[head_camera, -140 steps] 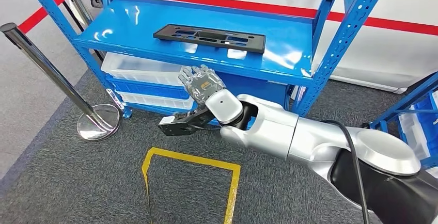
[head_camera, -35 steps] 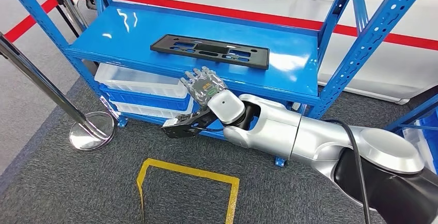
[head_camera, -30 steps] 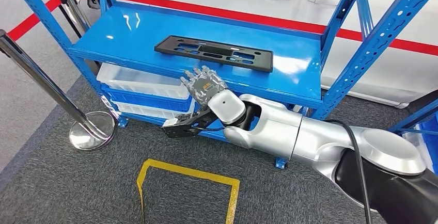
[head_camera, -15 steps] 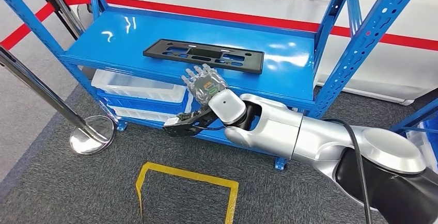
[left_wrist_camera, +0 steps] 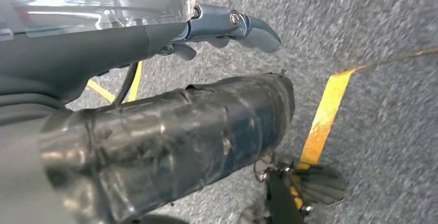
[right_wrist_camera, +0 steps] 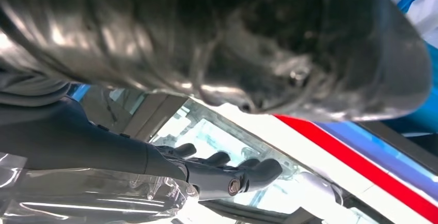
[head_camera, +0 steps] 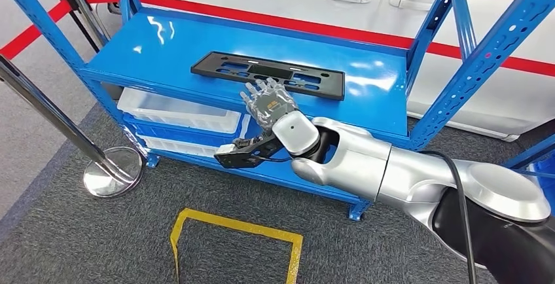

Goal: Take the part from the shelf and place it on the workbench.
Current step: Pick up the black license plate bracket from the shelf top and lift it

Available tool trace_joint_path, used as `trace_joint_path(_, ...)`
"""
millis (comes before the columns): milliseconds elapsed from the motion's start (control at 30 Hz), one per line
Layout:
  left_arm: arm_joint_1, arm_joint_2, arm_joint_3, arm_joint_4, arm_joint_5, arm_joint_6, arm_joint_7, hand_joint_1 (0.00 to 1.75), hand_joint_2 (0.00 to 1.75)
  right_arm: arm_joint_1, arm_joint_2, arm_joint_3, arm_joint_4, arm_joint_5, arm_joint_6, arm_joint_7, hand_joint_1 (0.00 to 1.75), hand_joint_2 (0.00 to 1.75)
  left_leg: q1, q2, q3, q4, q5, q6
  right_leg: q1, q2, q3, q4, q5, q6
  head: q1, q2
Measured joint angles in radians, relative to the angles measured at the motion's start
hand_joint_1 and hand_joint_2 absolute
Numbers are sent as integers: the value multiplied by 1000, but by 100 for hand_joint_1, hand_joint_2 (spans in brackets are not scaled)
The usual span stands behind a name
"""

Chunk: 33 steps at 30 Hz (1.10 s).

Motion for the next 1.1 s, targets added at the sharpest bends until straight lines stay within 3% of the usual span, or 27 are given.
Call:
trace_joint_path(33, 0, 0, 0, 0, 0, 0, -1, 0, 0, 3, -1, 0, 0, -1, 0, 0, 0, 0, 0, -1, 1, 1, -2, 1, -2, 0, -30, 47, -9, 1, 0, 0)
trace_joint_path(67, 0, 1, 0, 0, 0, -1, -2, 0, 0, 5, -3, 0, 0, -2, 0, 0, 0, 0, 0, -2, 3, 2, -5, 1, -4, -1, -45, 62, -1, 2, 0, 0)
trace_joint_path(100, 0, 1, 0, 0, 0, -1, -2, 0, 0, 6, -5, 0, 0, -3, 1, 0, 0, 0, 0, -3, 6, 4, -9, 0, -5, -1, -40, 38, 28, 1, 0, 0)
trace_joint_path(167, 1, 1, -1, 0, 0, -2, -2, 0, 0, 6, -7, 0, 0, -4, 0, 0, 0, 0, 1, -5, 14, 9, -19, -6, -6, -2, 9, -84, 106, -2, 1, 0)
trace_joint_path(200, 1, 0, -1, 0, -1, -3, -2, 0, 0, 5, -8, 0, 0, -4, 0, 0, 0, 0, -1, -5, 15, 14, -25, -10, -5, -2, 36, -143, 130, -5, 1, 0)
trace_joint_path(267, 1, 0, -1, 0, -1, -3, -2, 0, 0, 5, -9, 0, -1, -4, 1, 0, 0, 0, -3, -6, 11, 18, -29, -20, -1, -1, 59, -196, 139, -13, 1, 0)
trace_joint_path(333, 0, 0, -1, 0, -1, -3, -1, 0, 0, 5, -11, 0, -2, -5, 1, 0, 0, 0, -3, -6, 11, 15, -28, -30, 0, 1, 61, -204, 137, -22, 1, 0)
trace_joint_path(400, 1, 0, -2, 0, -1, -4, 0, 0, 0, 4, -13, 0, -3, -5, 1, 0, 0, 0, -3, -4, 4, 39, -47, -38, -4, 1, 71, -215, 138, -32, -1, 0)
trace_joint_path(433, 1, 1, -2, 0, -1, -4, 0, 0, 0, 4, -13, 0, -4, -5, 1, 0, 0, 0, -3, -3, -13, 78, -68, -42, -6, 0, 76, -219, 138, -36, -3, 0)
trace_joint_path(500, 0, 0, -2, 0, -1, -4, 1, 0, 0, 5, -13, 0, -4, -5, 2, 0, 0, 0, -2, -2, -78, 204, -120, -47, -5, -1, 83, -221, 135, -44, -6, 0)
trace_joint_path(567, 1, 1, -2, 0, -1, -5, 1, 0, 0, 10, -13, 0, -5, -5, 3, 0, 0, 0, -2, -2, -134, 293, -132, -48, -2, 0, 88, -220, 131, -48, -6, 0)
trace_joint_path(600, 2, 1, -2, 0, -1, -5, 2, 0, 0, 11, -13, 0, -5, -5, 4, 0, 0, 0, -2, -2, -138, 286, -111, -47, -1, 1, 92, -220, 128, -49, -6, 0)
trace_joint_path(633, 2, 1, -2, 0, -1, -5, 2, 0, 0, 11, -13, 0, -5, -6, 4, 0, 0, 0, -3, -2, -124, 242, -73, -44, 0, 3, 97, -220, 125, -49, -6, 0)
trace_joint_path(700, 2, 1, -3, 0, -1, -5, 2, 0, 0, 10, -13, 0, -5, -6, 5, 0, 0, 0, -6, -2, -66, 106, 0, -33, 3, 5, 106, -220, 118, -45, -6, 0)
trace_joint_path(733, 1, 2, -3, 0, -1, -5, 2, 0, 0, 9, -13, 0, -6, -6, 5, 0, 0, 0, -10, -2, -42, 52, 16, -27, 4, 5, 107, -219, 115, -42, -6, 0)
trace_joint_path(800, -2, 3, -3, 0, -1, -5, 2, 0, 0, 9, -13, 0, -6, -10, 7, -1, 0, 0, -16, -3, -23, 15, 12, -20, 5, 5, 106, -220, 113, -33, -5, 0)
trace_joint_path(900, -2, 2, -3, 0, -1, -6, 1, 0, 0, 9, -13, 0, -6, -17, 8, -4, 0, 0, -10, -2, -12, -2, 13, -9, 4, 2, 102, -206, 99, -16, -4, 0)
trace_joint_path(967, -1, 1, -3, 0, -1, -6, 1, 0, 0, 9, -15, 0, -6, -23, 8, -4, 0, 0, -5, 0, -4, -10, 14, -1, 3, 0, 63, -123, 53, -6, 0, 0)
trace_joint_path(1033, -1, 1, -3, 0, -1, -6, 0, 0, 0, 13, -17, 0, -6, -26, 8, -4, 0, 0, -5, 0, -2, -9, 11, 5, -1, -1, -6, 4, 3, 1, 2, 0)
trace_joint_path(1067, -1, 1, -3, 0, -1, -6, 0, 0, 0, 17, -17, 0, -6, -26, 8, -4, 0, 0, -5, -1, -2, -7, 8, 6, -3, -1, -31, 44, -4, 4, 2, 0)
trace_joint_path(1100, -1, 1, -3, 0, -1, -6, 0, 0, 0, 19, -18, 0, -6, -26, 8, -4, 0, 0, -5, -1, -1, -5, 6, 5, -6, -2, -39, 47, 10, 5, 3, 0)
